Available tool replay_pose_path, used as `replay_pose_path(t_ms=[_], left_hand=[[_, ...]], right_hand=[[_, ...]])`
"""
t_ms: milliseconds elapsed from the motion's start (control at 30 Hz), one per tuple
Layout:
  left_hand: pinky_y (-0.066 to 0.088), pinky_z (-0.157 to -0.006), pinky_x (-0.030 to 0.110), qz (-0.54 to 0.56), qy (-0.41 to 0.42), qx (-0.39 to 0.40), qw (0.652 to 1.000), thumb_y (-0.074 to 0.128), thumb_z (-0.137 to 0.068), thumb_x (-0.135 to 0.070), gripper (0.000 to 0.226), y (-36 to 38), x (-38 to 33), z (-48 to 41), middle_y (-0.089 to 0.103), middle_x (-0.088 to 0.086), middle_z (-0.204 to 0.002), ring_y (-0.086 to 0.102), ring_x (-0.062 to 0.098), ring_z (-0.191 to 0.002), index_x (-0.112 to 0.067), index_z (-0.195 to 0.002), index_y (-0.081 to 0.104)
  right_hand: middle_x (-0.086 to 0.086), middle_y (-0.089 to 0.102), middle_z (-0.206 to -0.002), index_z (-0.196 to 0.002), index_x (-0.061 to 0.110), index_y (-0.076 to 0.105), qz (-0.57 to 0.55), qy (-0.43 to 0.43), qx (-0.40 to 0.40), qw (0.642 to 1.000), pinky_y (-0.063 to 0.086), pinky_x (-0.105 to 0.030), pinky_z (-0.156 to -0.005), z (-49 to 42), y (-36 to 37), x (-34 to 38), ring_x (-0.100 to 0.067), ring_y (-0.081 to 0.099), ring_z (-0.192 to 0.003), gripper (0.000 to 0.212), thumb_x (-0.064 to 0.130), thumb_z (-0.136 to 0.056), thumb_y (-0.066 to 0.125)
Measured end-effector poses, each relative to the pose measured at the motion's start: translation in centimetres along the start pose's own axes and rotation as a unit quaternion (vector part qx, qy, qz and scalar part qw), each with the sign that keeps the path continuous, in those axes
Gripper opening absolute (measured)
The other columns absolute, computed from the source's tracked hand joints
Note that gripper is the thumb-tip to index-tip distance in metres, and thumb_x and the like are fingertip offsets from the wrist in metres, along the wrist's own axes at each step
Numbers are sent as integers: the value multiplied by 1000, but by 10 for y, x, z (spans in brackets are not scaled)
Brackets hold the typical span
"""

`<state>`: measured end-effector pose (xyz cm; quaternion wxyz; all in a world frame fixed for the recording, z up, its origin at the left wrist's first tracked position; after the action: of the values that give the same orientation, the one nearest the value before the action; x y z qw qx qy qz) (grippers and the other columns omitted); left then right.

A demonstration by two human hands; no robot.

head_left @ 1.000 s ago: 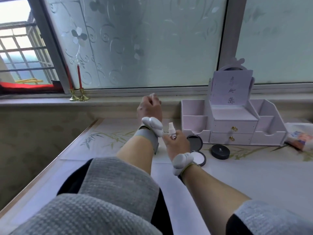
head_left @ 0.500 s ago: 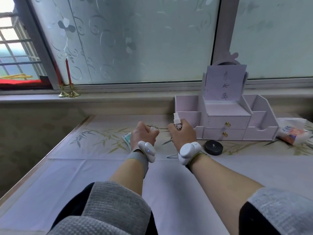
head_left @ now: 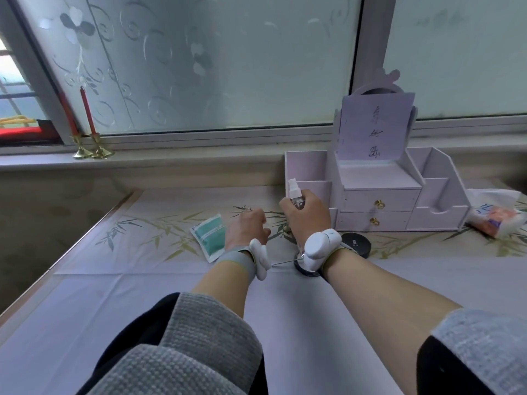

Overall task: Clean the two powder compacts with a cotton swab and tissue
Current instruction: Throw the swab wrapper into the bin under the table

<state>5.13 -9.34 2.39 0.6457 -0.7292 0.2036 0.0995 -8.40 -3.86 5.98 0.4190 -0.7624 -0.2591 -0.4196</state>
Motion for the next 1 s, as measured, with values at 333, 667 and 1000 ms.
replay_pose_path(t_ms=[333,667,1000], left_hand=[[50,-91,37,9,-25,38,999,62,-90,-16,25,28,-6,-8,56,7,-121,58,31,-111,-25,-113,65],[45,-88,39,-19,-24,-7,999,63,-86,-24,52,25,-10,2,53,5,-134,51,29,-122,-24,-136,47],[26,-101,48,-124,-146,12,981,47,-91,-39,47,12,3,21,28,10,-149,29,35,-132,-30,-137,43]], right_hand=[[3,59,-70,-83,17,58,3,36,-16,999,40,-29,-61,-14,-10,-20,-24,55,-69,17,34,-84,61],[1,60,-70,-81,18,56,-6,40,-5,999,37,-27,-57,-13,-14,-23,-22,55,-67,15,33,-85,59],[-1,62,-69,-80,18,56,7,57,-4,998,48,-33,-65,-4,-8,-20,-28,59,-70,21,38,-81,57]])
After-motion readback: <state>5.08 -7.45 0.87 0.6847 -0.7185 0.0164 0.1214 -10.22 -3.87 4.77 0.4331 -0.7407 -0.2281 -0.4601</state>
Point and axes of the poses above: each hand's wrist, its own z-axis away from the middle knuckle, its own y-axis out of the palm, x = y × z, the point moved 2 cm from there along -z, towards the middle knuckle
